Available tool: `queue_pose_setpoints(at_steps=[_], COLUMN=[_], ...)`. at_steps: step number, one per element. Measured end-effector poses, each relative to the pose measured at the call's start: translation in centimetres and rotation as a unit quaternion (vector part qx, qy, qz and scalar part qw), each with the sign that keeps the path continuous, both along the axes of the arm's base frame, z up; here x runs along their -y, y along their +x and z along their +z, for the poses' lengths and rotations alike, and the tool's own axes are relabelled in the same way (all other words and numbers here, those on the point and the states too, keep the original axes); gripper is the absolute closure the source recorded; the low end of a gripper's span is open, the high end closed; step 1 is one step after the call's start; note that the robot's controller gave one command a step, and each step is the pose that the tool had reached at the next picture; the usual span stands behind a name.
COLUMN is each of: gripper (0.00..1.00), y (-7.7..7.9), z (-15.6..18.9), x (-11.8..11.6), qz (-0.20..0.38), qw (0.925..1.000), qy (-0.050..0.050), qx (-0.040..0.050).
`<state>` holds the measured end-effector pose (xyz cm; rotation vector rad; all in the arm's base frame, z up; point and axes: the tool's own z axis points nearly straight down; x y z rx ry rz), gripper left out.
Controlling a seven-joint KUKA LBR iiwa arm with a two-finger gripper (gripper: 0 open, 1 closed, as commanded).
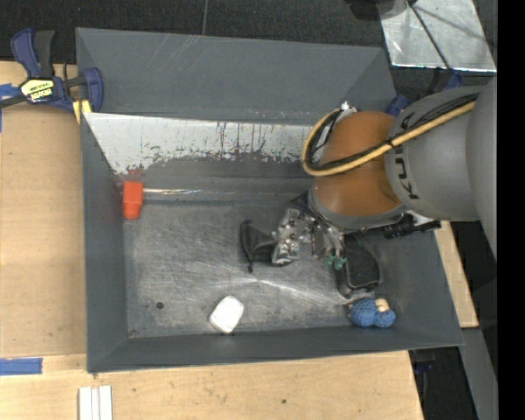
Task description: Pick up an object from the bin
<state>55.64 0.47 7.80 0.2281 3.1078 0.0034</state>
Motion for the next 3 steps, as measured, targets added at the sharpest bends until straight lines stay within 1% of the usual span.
queue_pose_setpoints(at_steps=[1, 2, 3], gripper=[1.0, 1.0, 1.0], y=[0.8, 0.4, 1.3], z=[7.4, 10.4, 15.8], x=[2.5, 3.8, 6.3], qz=[0.001, 0.0, 0.002], qw=[1.0, 1.0, 1.0], qy=[-0.001, -0.001, -0.001], qx=[-0.0068, -0.0089, -0.0074])
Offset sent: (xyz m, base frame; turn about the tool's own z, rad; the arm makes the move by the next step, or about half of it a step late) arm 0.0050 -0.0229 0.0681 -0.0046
